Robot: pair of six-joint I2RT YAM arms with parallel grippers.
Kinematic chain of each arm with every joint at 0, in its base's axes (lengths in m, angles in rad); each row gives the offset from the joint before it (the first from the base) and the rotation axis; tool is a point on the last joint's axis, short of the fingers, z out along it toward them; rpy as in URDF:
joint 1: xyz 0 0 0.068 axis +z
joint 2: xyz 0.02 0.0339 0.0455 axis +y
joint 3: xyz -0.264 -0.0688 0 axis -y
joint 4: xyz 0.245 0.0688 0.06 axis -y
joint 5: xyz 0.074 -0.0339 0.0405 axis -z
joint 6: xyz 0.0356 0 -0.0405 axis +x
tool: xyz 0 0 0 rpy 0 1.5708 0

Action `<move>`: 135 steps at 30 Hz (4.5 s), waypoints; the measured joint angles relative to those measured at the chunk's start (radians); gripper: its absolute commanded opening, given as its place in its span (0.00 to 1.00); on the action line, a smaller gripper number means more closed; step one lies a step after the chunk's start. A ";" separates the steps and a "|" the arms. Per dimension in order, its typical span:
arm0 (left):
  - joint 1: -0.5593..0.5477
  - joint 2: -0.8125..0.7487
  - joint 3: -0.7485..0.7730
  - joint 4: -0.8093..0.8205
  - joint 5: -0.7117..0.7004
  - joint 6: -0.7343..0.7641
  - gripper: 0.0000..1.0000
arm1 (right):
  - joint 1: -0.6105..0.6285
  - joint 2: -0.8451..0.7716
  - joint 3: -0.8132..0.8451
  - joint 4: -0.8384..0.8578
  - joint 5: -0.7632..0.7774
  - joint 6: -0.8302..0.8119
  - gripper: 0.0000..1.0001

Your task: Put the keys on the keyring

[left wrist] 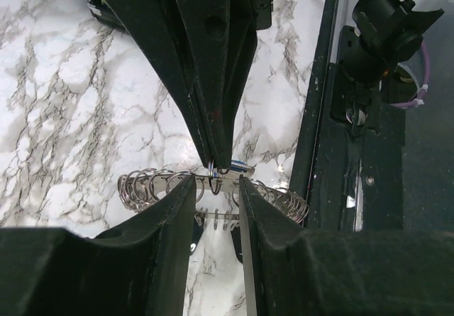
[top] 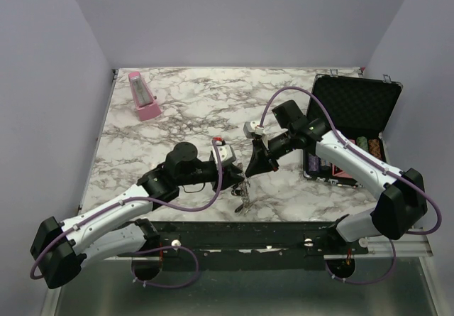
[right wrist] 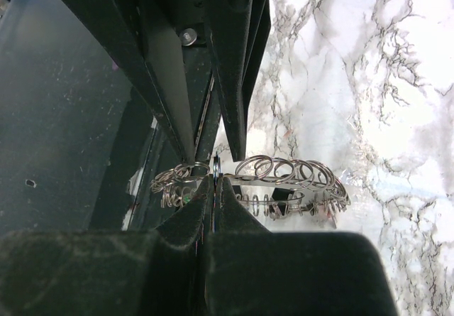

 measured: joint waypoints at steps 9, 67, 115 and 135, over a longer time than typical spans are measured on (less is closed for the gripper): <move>0.000 0.005 0.000 0.006 0.000 -0.006 0.26 | 0.000 0.000 0.000 0.000 0.000 0.000 0.03; 0.005 -0.186 -0.424 0.723 -0.151 -0.402 0.00 | 0.000 0.026 -0.083 0.270 -0.183 0.287 0.38; -0.002 -0.256 -0.378 0.528 -0.166 -0.400 0.50 | 0.000 0.026 -0.066 0.138 -0.151 0.094 0.02; -0.006 -0.318 -0.367 0.293 -0.195 -0.298 0.53 | -0.011 0.038 -0.066 0.157 -0.034 0.152 0.22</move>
